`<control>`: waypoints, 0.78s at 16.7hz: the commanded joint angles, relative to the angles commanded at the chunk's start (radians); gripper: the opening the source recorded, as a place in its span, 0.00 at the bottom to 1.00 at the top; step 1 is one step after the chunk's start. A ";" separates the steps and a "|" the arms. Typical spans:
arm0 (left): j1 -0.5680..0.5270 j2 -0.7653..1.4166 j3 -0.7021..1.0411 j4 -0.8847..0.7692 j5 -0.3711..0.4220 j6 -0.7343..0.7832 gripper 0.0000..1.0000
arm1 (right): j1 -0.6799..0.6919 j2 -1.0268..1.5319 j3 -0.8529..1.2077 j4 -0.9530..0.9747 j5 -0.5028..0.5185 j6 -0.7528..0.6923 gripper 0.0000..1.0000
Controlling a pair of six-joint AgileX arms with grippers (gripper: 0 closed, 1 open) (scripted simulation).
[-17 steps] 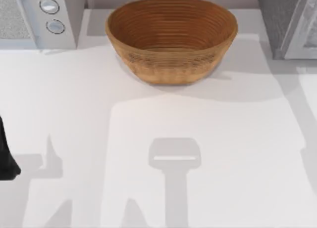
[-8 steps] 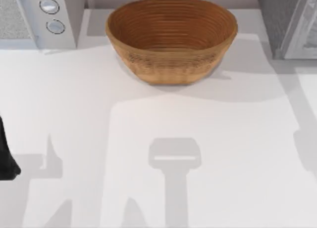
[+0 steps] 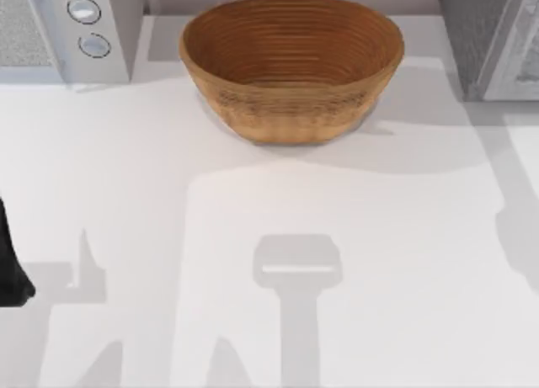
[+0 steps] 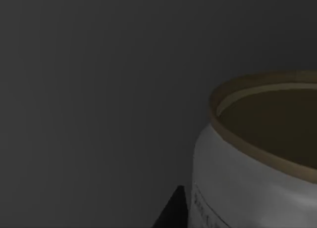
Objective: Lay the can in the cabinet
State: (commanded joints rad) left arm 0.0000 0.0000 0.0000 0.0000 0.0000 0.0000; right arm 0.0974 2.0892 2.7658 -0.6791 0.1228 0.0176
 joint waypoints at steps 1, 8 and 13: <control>0.000 0.000 0.000 0.000 0.000 0.000 1.00 | 0.000 0.000 0.000 0.000 0.000 0.000 0.00; 0.000 0.000 0.000 0.000 0.000 0.000 1.00 | 0.000 0.000 0.000 0.000 0.000 0.000 0.38; 0.000 0.000 0.000 0.000 0.000 0.000 1.00 | 0.000 0.000 0.000 0.000 0.000 0.000 0.75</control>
State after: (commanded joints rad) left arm 0.0000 0.0000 0.0000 0.0000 0.0000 0.0000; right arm 0.0974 2.0892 2.7658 -0.6791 0.1228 0.0176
